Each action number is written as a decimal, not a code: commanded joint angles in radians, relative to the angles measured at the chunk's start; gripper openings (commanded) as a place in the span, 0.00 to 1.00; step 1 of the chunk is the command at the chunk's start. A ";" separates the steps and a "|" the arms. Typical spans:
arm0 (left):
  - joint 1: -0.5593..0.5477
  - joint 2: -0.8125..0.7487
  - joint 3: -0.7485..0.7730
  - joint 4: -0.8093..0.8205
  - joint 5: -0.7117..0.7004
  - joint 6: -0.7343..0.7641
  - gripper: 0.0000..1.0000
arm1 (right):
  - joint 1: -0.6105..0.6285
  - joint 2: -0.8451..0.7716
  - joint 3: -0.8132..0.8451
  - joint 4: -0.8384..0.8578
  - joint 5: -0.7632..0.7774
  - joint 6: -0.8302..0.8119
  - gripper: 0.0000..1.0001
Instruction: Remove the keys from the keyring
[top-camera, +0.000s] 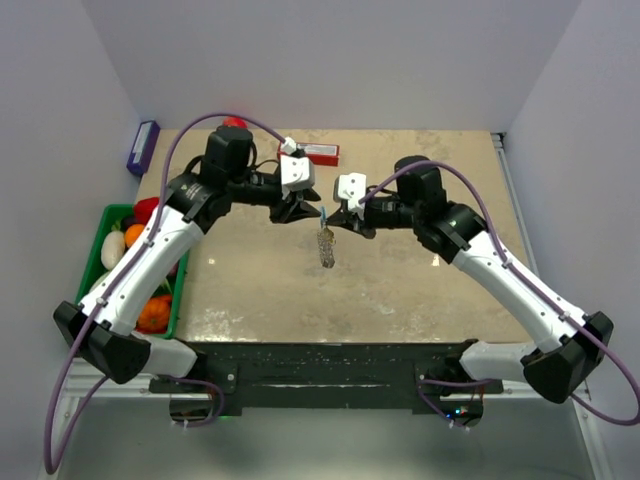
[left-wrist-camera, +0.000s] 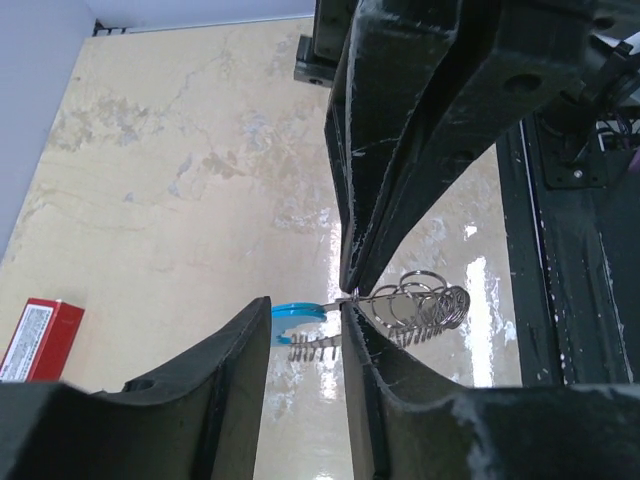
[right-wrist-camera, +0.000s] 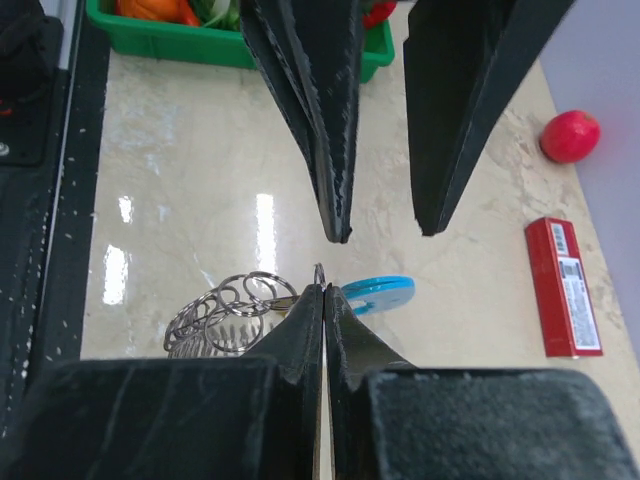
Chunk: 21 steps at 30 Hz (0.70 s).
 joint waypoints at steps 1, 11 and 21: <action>0.006 -0.076 -0.001 0.056 -0.014 0.001 0.43 | -0.047 -0.033 -0.014 0.198 -0.108 0.112 0.00; 0.017 -0.084 -0.057 0.087 0.014 -0.014 0.41 | -0.142 -0.014 -0.028 0.422 -0.298 0.387 0.00; 0.018 -0.084 -0.078 0.154 0.014 -0.057 0.38 | -0.182 -0.007 -0.077 0.660 -0.406 0.649 0.00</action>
